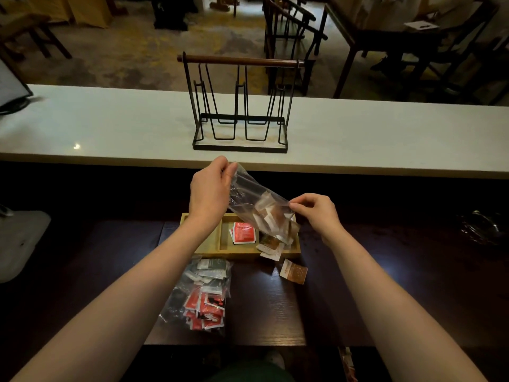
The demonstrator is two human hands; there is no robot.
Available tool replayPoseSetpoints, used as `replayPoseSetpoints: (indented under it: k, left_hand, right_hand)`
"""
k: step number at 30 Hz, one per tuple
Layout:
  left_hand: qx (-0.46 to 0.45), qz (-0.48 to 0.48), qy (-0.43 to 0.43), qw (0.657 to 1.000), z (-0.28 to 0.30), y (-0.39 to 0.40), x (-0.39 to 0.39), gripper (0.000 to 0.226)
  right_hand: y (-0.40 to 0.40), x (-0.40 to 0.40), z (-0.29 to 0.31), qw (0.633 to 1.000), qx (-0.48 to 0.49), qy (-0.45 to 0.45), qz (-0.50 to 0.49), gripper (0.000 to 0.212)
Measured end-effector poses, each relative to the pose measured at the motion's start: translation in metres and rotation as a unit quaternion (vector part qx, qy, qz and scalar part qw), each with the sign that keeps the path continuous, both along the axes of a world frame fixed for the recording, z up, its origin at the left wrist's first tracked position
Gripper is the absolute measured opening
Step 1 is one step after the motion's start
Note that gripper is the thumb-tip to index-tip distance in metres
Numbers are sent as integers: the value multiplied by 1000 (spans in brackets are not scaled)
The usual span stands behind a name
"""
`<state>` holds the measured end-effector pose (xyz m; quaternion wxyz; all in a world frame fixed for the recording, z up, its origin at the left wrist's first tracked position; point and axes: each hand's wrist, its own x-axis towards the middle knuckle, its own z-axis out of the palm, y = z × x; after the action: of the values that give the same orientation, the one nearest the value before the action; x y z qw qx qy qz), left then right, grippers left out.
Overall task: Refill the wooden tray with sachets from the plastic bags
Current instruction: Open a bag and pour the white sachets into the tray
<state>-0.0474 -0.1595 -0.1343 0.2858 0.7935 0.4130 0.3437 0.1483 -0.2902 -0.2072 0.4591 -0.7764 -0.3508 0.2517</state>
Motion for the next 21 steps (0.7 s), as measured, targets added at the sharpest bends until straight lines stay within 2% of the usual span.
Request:
replayPoseSetpoints:
  k: [9, 21]
  left_hand:
    - [42, -26, -6, 999, 12, -3, 10, 30]
    - [68, -70, -2, 995, 23, -14, 17, 27]
  right_hand:
    - [-3, 0, -1, 1000, 20, 13, -8, 19]
    - [-10, -1, 1, 999, 21, 10, -28, 7]
